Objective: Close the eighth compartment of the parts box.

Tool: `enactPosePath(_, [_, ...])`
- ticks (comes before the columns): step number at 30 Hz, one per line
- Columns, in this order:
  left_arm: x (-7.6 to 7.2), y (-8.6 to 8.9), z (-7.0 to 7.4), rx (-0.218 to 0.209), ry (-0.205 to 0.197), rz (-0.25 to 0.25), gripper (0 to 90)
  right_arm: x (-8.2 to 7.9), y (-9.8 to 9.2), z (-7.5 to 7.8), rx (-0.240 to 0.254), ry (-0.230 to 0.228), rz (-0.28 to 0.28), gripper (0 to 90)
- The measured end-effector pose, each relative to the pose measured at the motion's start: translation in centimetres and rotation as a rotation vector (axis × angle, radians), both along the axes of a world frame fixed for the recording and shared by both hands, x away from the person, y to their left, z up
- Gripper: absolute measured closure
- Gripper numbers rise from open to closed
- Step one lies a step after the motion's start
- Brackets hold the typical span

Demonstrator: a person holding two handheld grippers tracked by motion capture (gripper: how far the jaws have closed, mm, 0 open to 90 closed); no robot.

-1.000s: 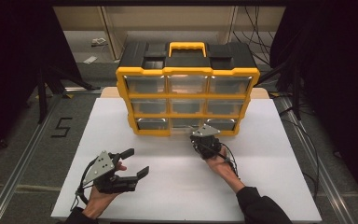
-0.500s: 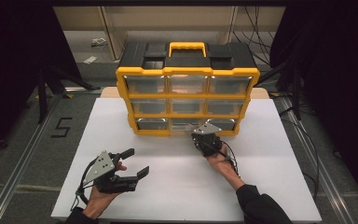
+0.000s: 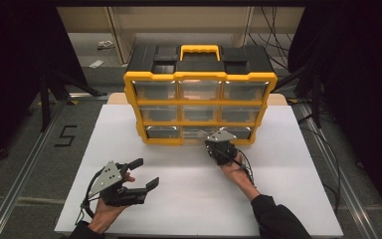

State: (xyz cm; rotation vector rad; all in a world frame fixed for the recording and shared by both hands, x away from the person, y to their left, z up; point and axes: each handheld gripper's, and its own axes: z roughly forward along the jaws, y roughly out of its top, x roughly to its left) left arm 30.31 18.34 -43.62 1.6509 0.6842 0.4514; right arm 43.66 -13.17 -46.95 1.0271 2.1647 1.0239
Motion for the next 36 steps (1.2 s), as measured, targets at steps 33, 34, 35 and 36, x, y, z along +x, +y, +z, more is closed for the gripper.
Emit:
enactPosePath(33, [0.1,0.0,0.0,-0.004,0.004,0.006,18.6,1.5,-0.4,-0.3,0.024,-0.005,-0.03,90.0])
enactPosePath(34, [0.1,0.0,0.0,-0.005,0.004,0.006,18.6,1.6,-0.4,-0.3,0.024,-0.005,-0.031,90.0])
enactPosePath(35, [0.1,-0.1,0.0,-0.006,0.004,0.006,18.6,1.6,-0.3,-0.3,0.026,-0.005,-0.031,90.0])
enactPosePath(36, [0.1,-0.1,0.0,-0.005,0.004,0.006,18.6,1.6,-0.3,-0.3,0.028,-0.003,-0.033,90.0])
